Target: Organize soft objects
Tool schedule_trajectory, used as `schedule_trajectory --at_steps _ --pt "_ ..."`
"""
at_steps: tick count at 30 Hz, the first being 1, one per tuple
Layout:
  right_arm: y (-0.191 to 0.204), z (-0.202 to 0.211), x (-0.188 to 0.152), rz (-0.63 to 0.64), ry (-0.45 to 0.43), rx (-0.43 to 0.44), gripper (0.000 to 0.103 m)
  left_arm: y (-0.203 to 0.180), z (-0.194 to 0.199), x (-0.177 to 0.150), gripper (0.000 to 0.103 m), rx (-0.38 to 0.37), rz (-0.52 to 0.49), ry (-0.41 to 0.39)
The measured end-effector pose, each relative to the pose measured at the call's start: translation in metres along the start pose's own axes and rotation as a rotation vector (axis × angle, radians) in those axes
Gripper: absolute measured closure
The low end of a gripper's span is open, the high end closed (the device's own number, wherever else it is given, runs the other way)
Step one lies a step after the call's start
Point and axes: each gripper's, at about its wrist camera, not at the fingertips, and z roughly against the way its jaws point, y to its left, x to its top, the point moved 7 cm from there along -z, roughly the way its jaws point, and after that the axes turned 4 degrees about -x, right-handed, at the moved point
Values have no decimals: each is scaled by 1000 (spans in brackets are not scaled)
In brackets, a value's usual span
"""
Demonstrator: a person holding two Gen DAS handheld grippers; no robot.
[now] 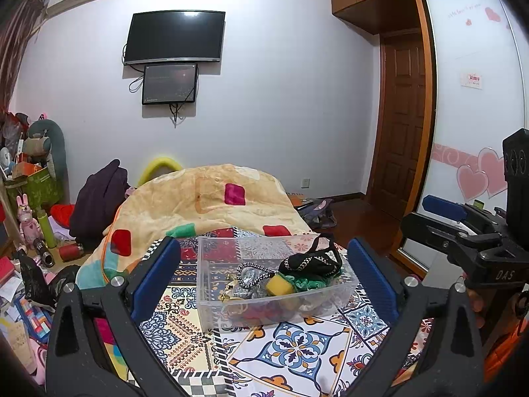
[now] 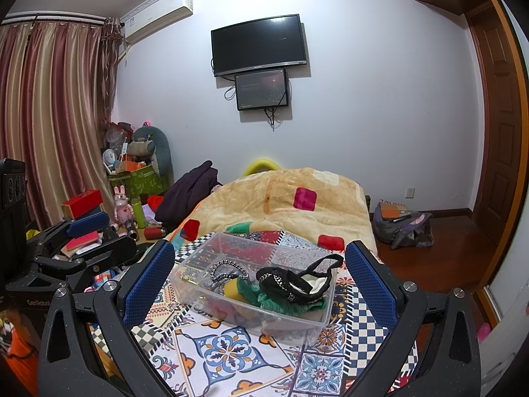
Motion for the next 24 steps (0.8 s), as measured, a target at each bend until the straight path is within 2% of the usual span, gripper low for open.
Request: schedule_trajectory --at_steps 24 --pt "3 4 0 -9 6 -1 0 0 7 3 0 -4 -13 -13"
